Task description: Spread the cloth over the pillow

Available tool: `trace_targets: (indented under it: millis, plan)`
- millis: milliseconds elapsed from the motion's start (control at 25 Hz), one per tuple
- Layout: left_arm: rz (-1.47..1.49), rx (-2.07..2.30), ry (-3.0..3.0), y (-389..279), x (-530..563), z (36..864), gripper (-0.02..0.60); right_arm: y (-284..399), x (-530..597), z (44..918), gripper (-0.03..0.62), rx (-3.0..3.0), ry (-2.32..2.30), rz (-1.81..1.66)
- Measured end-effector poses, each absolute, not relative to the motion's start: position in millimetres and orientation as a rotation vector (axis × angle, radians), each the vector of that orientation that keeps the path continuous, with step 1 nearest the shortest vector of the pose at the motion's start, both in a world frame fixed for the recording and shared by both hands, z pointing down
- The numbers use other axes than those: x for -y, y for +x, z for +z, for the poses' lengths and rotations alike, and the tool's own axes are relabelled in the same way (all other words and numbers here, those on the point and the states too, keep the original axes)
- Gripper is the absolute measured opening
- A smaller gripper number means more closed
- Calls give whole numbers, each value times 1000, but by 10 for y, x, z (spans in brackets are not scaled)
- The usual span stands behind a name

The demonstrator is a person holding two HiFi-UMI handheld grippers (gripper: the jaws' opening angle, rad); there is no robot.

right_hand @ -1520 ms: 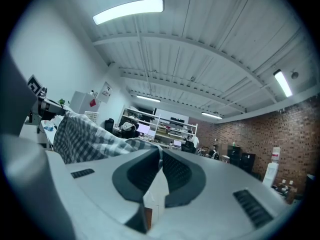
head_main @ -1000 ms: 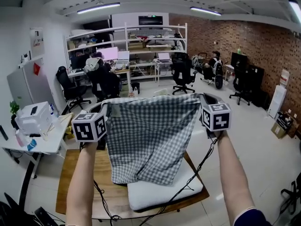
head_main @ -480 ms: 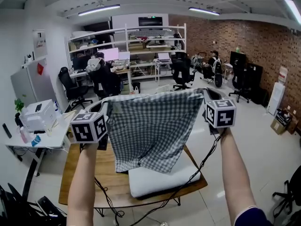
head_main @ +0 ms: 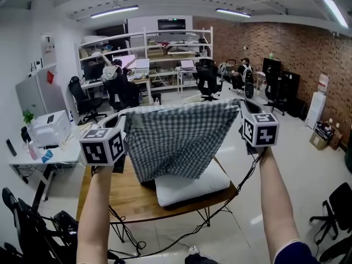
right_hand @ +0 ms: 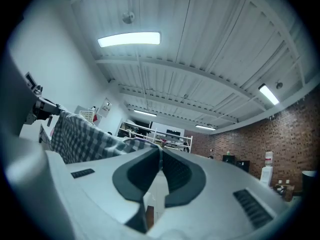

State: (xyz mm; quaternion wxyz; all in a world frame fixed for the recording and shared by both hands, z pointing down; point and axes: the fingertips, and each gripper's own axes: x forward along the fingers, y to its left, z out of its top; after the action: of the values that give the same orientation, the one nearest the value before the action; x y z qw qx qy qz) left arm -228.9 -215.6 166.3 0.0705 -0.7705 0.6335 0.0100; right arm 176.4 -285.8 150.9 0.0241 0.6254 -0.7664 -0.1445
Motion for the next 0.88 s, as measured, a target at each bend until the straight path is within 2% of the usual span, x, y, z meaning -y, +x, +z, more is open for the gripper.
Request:
trace_targets:
  millis: [880]
  plan:
    - [156, -1715, -2324, -1773, 986, 1010, 11, 2340, 1475, 901, 32, 2320, 2091, -560]
